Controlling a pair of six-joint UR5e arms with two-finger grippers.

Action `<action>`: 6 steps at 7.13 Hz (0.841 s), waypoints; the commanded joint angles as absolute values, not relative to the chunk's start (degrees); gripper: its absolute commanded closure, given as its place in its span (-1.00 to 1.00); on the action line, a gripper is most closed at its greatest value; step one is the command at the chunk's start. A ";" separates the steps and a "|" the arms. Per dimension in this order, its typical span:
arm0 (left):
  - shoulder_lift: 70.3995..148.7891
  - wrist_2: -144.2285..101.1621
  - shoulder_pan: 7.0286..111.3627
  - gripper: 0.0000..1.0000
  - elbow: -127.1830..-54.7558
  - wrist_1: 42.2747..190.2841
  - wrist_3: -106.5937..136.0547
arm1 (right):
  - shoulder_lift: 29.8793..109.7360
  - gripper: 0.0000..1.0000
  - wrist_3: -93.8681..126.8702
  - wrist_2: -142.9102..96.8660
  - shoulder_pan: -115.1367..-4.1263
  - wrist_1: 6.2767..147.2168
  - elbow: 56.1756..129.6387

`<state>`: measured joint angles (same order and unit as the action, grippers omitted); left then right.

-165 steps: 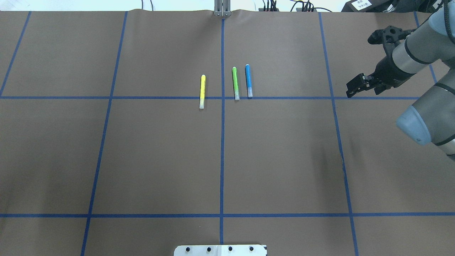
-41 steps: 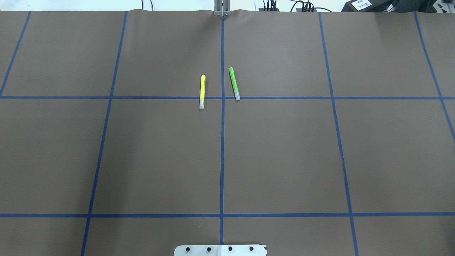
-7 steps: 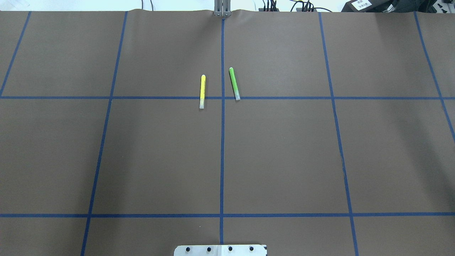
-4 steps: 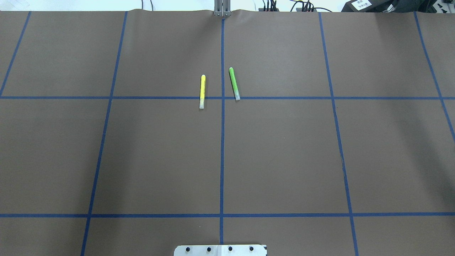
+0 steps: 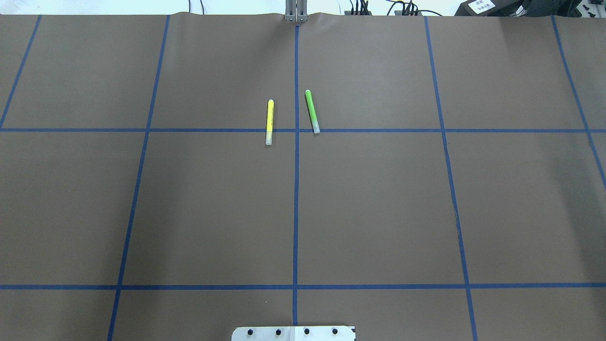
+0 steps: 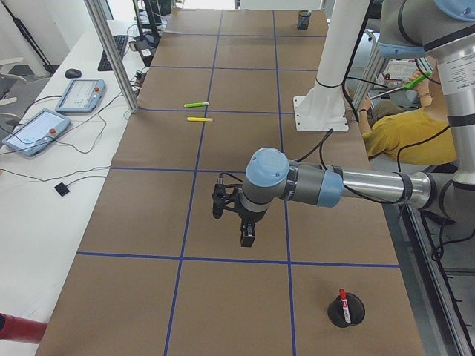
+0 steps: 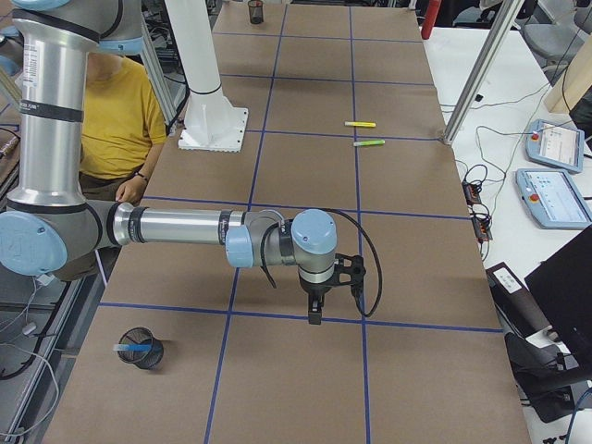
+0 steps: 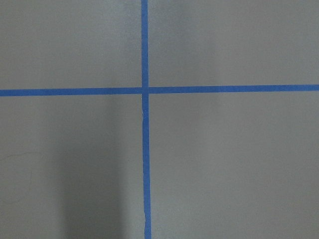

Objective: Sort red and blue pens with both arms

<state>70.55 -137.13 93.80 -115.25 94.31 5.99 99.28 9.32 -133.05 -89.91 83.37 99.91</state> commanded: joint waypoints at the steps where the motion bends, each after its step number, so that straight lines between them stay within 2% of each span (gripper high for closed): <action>1: 72.67 -137.02 93.69 -1.00 -115.05 90.55 6.06 | 102.20 -1.00 13.26 -134.03 -89.91 83.06 104.48; 3: 73.21 -136.93 93.60 -1.00 -114.96 90.00 6.06 | 105.02 -1.00 11.18 -129.58 -89.91 83.23 107.22; 6: 73.21 -136.93 93.52 -1.00 -114.61 90.17 5.54 | 105.56 -1.00 6.50 -129.11 -89.74 84.29 106.79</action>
